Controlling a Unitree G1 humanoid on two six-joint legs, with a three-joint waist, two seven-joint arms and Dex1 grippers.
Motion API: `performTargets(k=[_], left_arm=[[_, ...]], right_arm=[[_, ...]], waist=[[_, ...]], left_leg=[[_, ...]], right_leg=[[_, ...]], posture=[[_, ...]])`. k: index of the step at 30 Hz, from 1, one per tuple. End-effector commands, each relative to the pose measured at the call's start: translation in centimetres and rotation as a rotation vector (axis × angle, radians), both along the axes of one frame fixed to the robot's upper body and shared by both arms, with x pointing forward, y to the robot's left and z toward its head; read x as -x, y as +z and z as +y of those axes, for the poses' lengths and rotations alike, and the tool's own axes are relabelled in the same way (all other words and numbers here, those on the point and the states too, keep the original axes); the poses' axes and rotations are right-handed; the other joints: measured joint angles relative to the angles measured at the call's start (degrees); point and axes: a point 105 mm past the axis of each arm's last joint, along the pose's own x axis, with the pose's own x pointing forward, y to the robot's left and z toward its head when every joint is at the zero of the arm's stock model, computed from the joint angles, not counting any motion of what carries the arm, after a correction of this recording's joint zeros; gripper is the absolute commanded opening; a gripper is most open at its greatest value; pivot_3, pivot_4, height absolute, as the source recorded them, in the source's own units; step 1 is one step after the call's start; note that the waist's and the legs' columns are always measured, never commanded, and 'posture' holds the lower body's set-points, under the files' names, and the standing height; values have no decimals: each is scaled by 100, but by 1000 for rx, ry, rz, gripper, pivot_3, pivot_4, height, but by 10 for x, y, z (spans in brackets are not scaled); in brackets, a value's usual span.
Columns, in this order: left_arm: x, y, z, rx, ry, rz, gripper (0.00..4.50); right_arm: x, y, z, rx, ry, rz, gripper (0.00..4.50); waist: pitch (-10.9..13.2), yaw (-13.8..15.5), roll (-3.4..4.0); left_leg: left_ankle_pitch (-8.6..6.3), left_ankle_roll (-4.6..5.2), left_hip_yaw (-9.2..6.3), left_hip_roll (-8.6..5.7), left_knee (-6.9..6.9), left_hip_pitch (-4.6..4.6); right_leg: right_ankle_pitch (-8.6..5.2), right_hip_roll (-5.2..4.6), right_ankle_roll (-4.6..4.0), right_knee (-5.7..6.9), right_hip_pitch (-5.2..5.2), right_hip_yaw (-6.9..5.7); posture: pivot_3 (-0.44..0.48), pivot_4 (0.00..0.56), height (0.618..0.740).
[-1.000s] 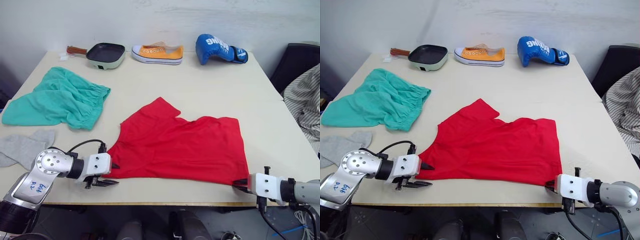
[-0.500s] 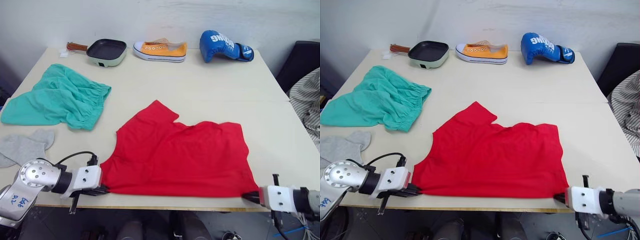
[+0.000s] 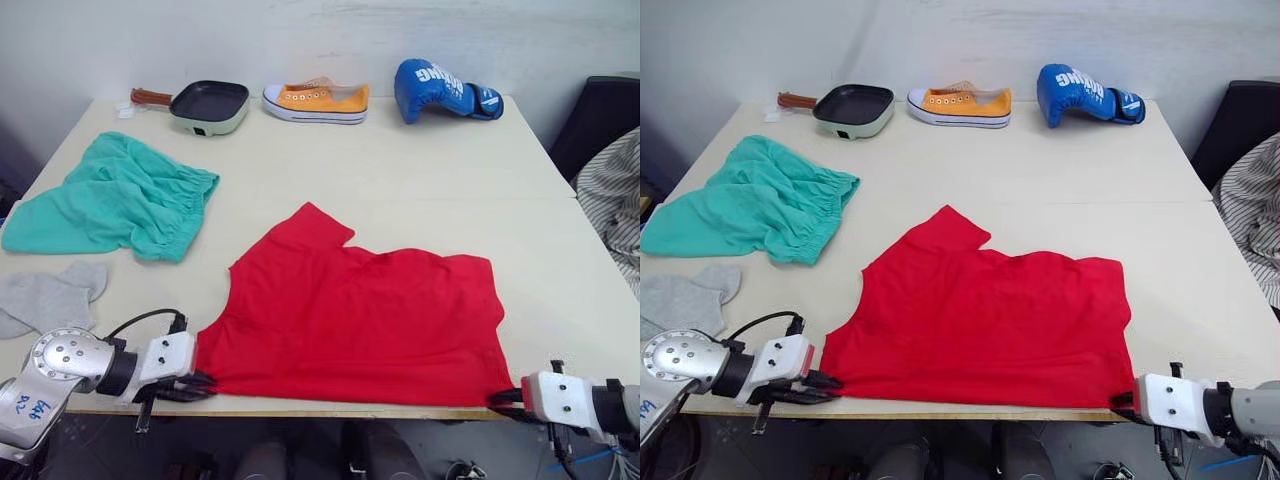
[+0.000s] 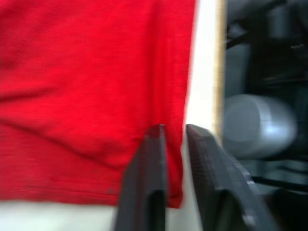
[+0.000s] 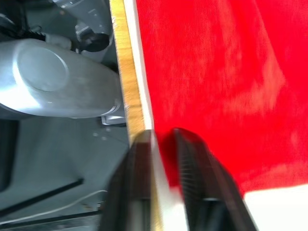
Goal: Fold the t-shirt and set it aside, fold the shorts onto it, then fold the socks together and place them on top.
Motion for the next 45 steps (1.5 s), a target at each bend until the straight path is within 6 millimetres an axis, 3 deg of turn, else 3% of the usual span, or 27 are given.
performTargets(k=[1,4,9,12,14,15,17,18,20,27,30,36,41,45], left_arm=[[16,19,7,87,21,185,1912],[-3,44,2,204,64,178,2836],[-58,70,-11,333,143,66,4321],[-77,77,-17,368,168,39,4446],[-96,85,-23,409,183,21,4446],[-120,86,-25,419,247,-44,4446],[-191,94,-29,444,490,-219,4446],[-213,97,-31,445,573,-266,4446],[-233,102,-38,466,624,-295,4446],[-252,99,-75,447,542,-282,4446],[-255,95,-80,424,537,-287,4446],[-262,82,-86,372,593,-278,4446],[-262,76,-93,378,599,-259,4500],[-262,73,-95,376,600,-252,3305]], right_arm=[[3,23,8,-96,-16,54,1955],[2,38,14,-167,-9,96,2980],[-37,79,26,-421,-120,32,4499],[-53,88,26,-489,-168,21,4500],[-75,89,20,-519,-246,-11,4500],[-95,86,12,-524,-316,-53,4500],[-141,81,-4,-563,-520,-99,4500],[-155,81,-8,-579,-578,-106,4500],[-170,83,-9,-593,-617,-112,4500],[-198,72,-20,-517,-746,-86,4500],[-199,66,-24,-472,-763,-77,4500],[-201,50,-23,-442,-800,-19,4500],[-196,43,-17,-433,-766,6,3269],[-193,42,-13,-439,-739,11,1832]], waist=[[10,-32,-5],[23,-8,-13],[37,25,-22],[35,20,-24],[34,12,-25],[32,12,-29],[36,17,-33],[46,48,-47],[52,43,-52],[50,-6,-49],[50,0,-49],[50,11,-50],[48,18,-52],[48,17,-53]], left_leg=[[1,-1,0,2,0,-1],[3,-5,-3,1,14,-5],[11,0,-4,-3,39,-11],[10,-2,-4,-2,39,-31],[36,-42,-6,-1,54,-90],[36,-44,-5,3,79,-126],[33,-38,-3,-2,136,-202],[32,-34,-3,-4,173,-222],[35,-14,-4,-13,234,-249],[39,-6,17,-14,264,-348],[39,-7,17,-15,294,-420],[39,-6,21,-29,322,-411],[39,-6,18,-34,340,-406],[39,-6,17,-34,341,-406]], right_leg=[[0,1,0,1,-8,0],[1,1,2,5,-21,-2],[24,-9,15,6,-12,-3],[25,-7,16,6,-35,-5],[25,-2,16,11,-90,-8],[25,3,16,17,-116,-10],[29,-1,23,49,-178,-10],[35,-1,34,60,-186,-10],[57,-8,49,85,-192,-13],[68,-11,60,121,-303,-7],[68,-15,60,163,-374,-8],[68,-31,59,181,-371,-5],[68,-36,59,196,-366,-5],[68,-35,59,199,-366,-5]], posture=[[0,150,740],[0,150,740],[0,150,740],[0,150,740],[0,150,740],[0,150,740],[0,150,740],[0,150,740],[0,150,740],[0,150,740],[0,150,740],[0,150,740],[0,150,740],[0,150,740]])
